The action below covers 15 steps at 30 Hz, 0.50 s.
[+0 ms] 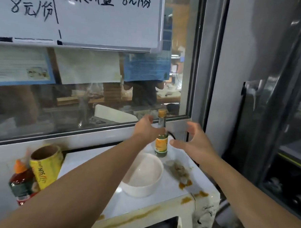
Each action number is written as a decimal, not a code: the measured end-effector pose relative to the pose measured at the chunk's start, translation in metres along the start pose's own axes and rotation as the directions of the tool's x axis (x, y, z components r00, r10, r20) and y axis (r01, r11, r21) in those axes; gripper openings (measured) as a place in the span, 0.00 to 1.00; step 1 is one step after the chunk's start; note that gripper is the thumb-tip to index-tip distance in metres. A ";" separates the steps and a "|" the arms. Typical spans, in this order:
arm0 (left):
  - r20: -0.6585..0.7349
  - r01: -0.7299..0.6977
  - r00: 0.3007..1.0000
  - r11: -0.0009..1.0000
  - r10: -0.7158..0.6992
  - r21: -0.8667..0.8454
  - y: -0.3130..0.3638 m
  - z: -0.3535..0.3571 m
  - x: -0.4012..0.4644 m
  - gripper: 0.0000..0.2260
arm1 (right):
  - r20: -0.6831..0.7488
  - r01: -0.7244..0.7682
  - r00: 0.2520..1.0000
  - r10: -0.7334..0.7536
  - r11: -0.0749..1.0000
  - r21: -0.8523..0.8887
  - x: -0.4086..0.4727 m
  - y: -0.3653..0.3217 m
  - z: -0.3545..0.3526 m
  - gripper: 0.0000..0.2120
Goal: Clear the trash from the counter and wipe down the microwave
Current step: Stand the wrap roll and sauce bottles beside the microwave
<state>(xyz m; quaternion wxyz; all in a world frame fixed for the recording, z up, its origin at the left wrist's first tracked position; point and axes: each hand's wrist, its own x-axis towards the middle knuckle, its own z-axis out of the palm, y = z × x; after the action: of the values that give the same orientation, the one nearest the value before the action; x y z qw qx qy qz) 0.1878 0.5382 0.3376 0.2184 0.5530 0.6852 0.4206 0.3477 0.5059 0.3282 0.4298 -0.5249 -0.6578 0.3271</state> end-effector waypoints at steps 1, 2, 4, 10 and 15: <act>-0.012 0.010 1.000 1.000 -0.011 -0.010 0.002 0.006 0.004 0.30 | 0.011 0.003 1.000 -0.003 1.000 0.000 0.002 0.004 -0.002 0.41; -0.025 0.023 0.999 0.999 -0.023 -0.024 0.003 0.012 0.008 0.29 | 0.022 0.004 1.000 -0.004 1.000 0.000 0.005 0.007 -0.003 0.41; -0.068 0.044 0.996 0.996 -0.049 -0.074 0.005 0.021 0.014 0.26 | 0.041 0.004 0.999 -0.004 1.000 0.005 0.009 0.013 -0.005 0.41; -0.152 0.067 0.985 0.989 -0.087 -0.135 0.005 0.035 0.023 0.14 | 0.068 0.007 0.998 -0.008 1.000 0.010 0.018 0.025 -0.005 0.41; -0.164 0.070 0.982 0.990 -0.090 -0.123 0.005 0.034 0.025 0.07 | 0.095 0.005 0.995 -0.007 1.000 0.015 0.020 0.028 -0.004 0.41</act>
<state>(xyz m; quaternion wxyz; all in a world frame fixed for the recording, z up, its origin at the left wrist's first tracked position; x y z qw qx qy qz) 0.2097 0.5733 0.3271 0.2081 0.4735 0.6973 0.4962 0.3612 0.5322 0.3096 0.4026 -0.5035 -0.6768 0.3554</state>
